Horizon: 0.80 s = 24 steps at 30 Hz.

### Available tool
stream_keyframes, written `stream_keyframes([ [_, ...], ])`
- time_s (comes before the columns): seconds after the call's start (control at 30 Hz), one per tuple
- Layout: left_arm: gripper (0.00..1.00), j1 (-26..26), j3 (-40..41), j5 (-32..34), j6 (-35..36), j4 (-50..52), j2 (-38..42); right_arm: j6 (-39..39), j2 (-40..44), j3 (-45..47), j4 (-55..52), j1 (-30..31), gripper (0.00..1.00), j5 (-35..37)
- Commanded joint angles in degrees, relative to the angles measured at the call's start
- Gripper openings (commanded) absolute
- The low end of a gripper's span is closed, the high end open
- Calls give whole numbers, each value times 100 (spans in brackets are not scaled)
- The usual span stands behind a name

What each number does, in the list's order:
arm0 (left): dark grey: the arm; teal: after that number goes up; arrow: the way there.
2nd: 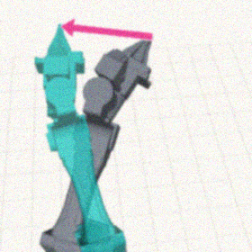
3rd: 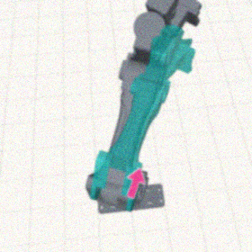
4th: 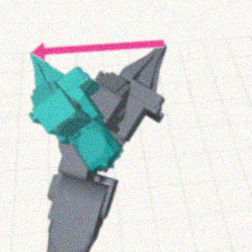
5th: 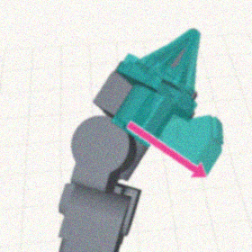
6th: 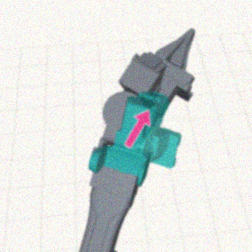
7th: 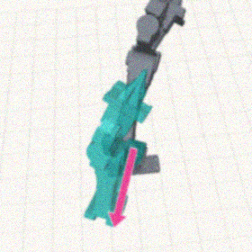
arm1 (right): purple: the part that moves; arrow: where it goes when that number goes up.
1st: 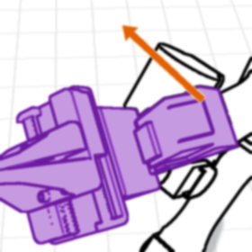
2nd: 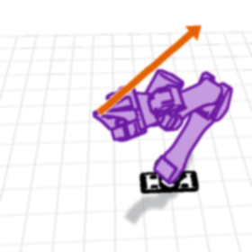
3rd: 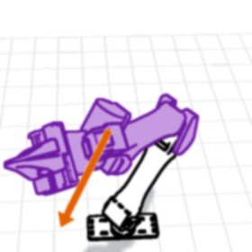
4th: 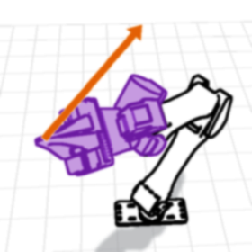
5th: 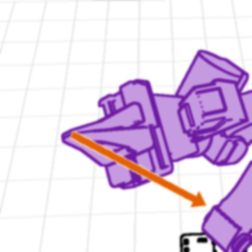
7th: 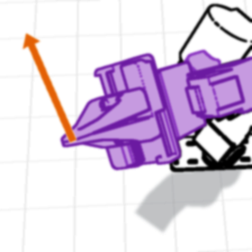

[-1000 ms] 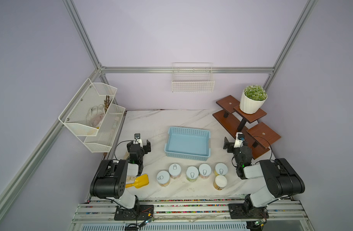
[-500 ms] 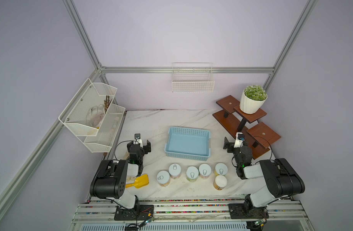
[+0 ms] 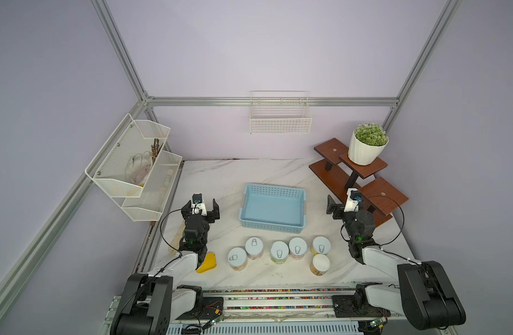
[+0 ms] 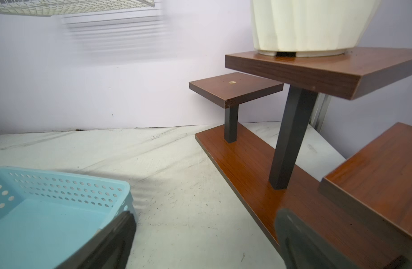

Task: Put the canned food in the basket
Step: Pick up the canned food from the center of the board.

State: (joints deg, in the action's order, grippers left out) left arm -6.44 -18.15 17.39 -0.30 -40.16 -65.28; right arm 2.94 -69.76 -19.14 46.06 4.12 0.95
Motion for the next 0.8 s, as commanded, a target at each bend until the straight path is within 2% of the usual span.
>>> stream_keyframes([
  [0.0, 100, -224, -294, 773, -507, 1356, 476, 568, 432, -471, -1613, -41, 99, -140],
  [0.2, 100, -243, -1184, 1756, -2668, 4022, 998, 1444, 859, -961, -2970, -38, 99, -468],
  [0.3, 100, -244, -1642, 1611, -3222, 5081, 975, 2071, 908, -1240, -3775, -34, 99, -493],
  [0.4, 100, -244, -1892, 1168, -3659, 5734, 1005, 2267, 960, -1307, -4160, -35, 99, -786],
  [0.6, 100, -265, -2017, -452, -3631, 5982, 1193, 2742, 1061, -1437, -4910, -43, 99, -1022],
  [0.77, 100, -720, -2312, -724, -3311, 6475, 1241, 2763, 964, -1500, -5274, -43, 99, -1455],
])
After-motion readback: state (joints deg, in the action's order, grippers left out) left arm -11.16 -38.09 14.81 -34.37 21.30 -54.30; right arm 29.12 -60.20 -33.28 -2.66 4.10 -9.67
